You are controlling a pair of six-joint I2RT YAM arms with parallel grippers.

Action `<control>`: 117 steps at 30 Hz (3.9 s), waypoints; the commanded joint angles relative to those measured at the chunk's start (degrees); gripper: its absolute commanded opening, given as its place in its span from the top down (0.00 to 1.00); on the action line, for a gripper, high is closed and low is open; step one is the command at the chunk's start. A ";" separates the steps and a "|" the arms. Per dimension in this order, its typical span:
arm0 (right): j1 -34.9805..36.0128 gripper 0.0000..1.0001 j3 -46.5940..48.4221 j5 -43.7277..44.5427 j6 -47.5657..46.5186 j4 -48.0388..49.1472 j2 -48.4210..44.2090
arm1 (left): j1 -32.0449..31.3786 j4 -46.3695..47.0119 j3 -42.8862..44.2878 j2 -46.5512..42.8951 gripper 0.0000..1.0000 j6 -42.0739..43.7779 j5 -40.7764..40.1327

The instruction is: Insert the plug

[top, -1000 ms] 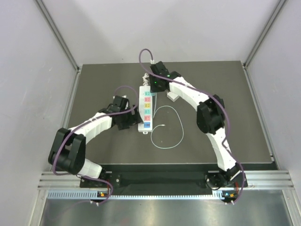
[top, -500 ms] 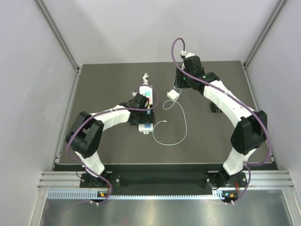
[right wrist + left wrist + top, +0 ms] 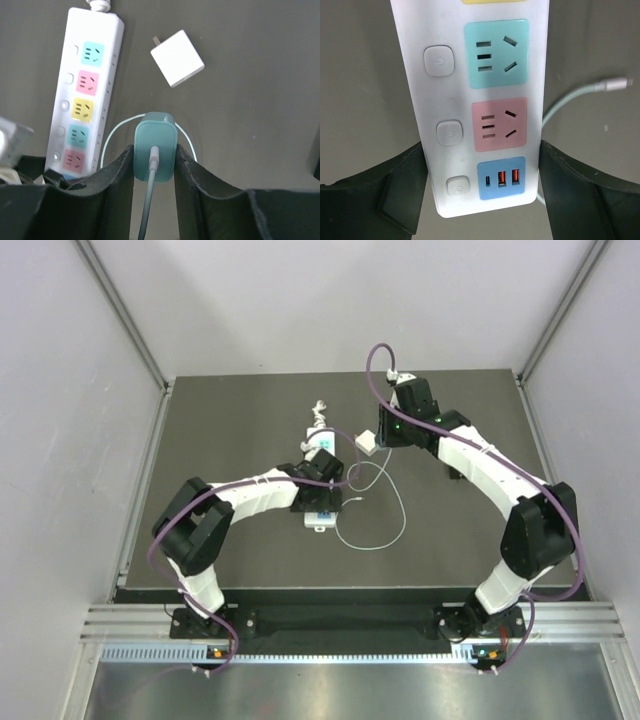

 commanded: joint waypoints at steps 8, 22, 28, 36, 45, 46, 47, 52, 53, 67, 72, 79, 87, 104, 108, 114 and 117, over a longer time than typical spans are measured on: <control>-0.51 1.00 -4.75 -2.02 -0.67 -0.38 -7.34 | -10.18 -6.84 -4.16 -6.13 0.25 -10.86 -0.38; 5.90 1.00 8.60 1.40 3.37 -7.59 3.29 | -4.21 -15.64 6.66 -12.80 0.05 -2.88 6.64; 8.62 1.00 17.56 3.94 7.50 -11.19 11.36 | 8.95 -10.37 -3.44 -19.73 0.07 -0.51 16.91; 11.53 1.00 26.35 7.12 11.63 -16.37 19.55 | 21.89 -12.64 -7.49 -24.85 0.05 5.74 13.16; 13.20 1.00 32.87 5.98 13.74 -18.41 26.58 | 25.32 -9.92 -9.52 -28.37 0.07 8.02 10.87; 13.47 1.00 32.96 5.80 13.92 -18.23 26.76 | 25.32 -10.10 -9.34 -28.28 0.07 8.98 11.04; 13.64 1.00 32.78 5.98 14.09 -17.88 27.11 | 25.32 -10.79 -8.91 -27.93 0.07 10.21 11.39; 14.26 1.00 32.52 5.71 15.41 -18.05 28.96 | 25.32 -13.09 -7.40 -28.54 0.07 11.63 12.54; 14.35 1.00 32.43 5.80 15.59 -17.88 29.14 | 25.41 -12.22 -8.80 -29.07 0.07 11.72 12.28; 15.14 1.00 31.55 9.40 16.56 -15.32 31.77 | 25.41 -11.33 -8.91 -31.18 0.08 12.42 14.21; 15.05 1.00 31.81 10.20 17.00 -15.50 33.00 | 25.32 -11.77 -8.64 -31.53 0.08 12.42 14.03; 14.87 1.00 32.78 10.90 17.00 -16.20 34.41 | 25.41 -11.59 -8.38 -31.36 0.08 12.07 14.82; 14.96 1.00 32.43 12.31 17.88 -14.01 33.45 | 25.41 -11.42 -8.73 -31.97 0.08 12.07 14.83; 14.96 1.00 34.19 11.43 16.65 -15.50 29.93 | 25.41 -10.80 -8.99 -31.71 0.08 12.42 17.81; 14.96 1.00 35.06 11.08 16.38 -15.41 29.32 | 25.50 -10.71 -9.08 -31.97 0.07 12.68 18.86; 14.96 1.00 35.42 10.72 15.68 -15.24 29.23 | 25.59 -10.27 -9.61 -32.41 0.07 12.86 19.57; 14.88 1.00 34.98 9.76 15.50 -15.15 29.14 | 25.67 -10.36 -9.61 -32.32 0.07 12.86 19.48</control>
